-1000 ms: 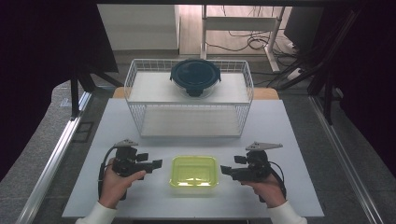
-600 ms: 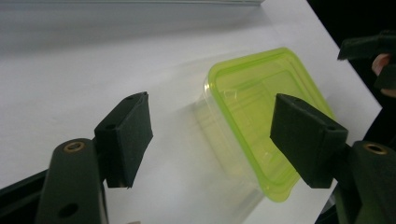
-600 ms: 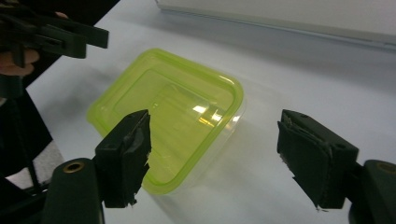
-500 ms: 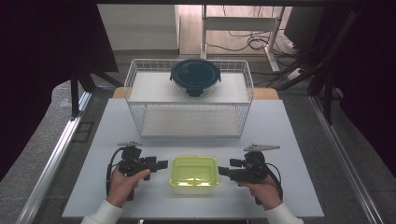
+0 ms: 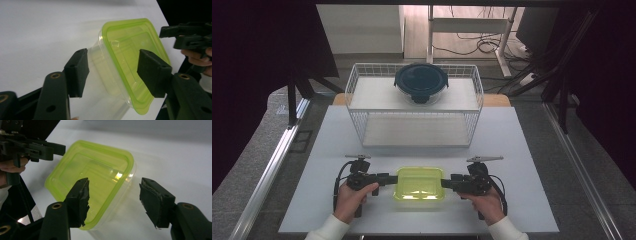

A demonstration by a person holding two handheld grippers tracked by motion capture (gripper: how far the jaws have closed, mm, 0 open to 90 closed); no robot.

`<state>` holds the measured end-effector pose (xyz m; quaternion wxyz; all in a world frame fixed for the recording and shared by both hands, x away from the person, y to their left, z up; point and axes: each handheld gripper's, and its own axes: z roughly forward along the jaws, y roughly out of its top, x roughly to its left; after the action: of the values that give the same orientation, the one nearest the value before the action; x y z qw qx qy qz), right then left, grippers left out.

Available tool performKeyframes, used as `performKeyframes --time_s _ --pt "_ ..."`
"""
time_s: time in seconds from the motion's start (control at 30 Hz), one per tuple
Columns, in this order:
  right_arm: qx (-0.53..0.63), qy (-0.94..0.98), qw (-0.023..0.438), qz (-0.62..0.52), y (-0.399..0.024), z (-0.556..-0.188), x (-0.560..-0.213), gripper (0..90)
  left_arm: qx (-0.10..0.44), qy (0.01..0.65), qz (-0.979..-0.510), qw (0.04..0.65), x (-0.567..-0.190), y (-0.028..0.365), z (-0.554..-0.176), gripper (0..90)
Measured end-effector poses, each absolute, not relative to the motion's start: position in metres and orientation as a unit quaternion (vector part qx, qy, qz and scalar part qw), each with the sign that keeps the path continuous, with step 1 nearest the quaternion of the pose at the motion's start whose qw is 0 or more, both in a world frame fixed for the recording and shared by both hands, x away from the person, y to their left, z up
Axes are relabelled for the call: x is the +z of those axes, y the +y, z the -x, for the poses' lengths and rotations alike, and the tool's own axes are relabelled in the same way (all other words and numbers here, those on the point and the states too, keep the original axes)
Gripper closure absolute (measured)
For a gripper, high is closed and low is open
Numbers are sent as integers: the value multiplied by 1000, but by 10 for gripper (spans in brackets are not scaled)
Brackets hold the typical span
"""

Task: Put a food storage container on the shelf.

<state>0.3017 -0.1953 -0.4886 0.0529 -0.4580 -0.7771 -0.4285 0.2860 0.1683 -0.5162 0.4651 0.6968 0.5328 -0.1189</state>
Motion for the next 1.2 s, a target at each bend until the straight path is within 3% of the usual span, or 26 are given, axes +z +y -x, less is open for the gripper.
performKeyframes --time_s 0.5,0.8,1.2 --pt "-427 -755 122 482 -196 -307 -508 574 -170 535 -681 470 -530 163 -289 545" --pt "-438 -727 181 497 -201 -310 -514 711 -194 540 -671 470 -535 159 -288 735" --pt "-451 -716 177 502 -207 -308 -509 775 -201 540 -658 484 -531 158 -284 773"
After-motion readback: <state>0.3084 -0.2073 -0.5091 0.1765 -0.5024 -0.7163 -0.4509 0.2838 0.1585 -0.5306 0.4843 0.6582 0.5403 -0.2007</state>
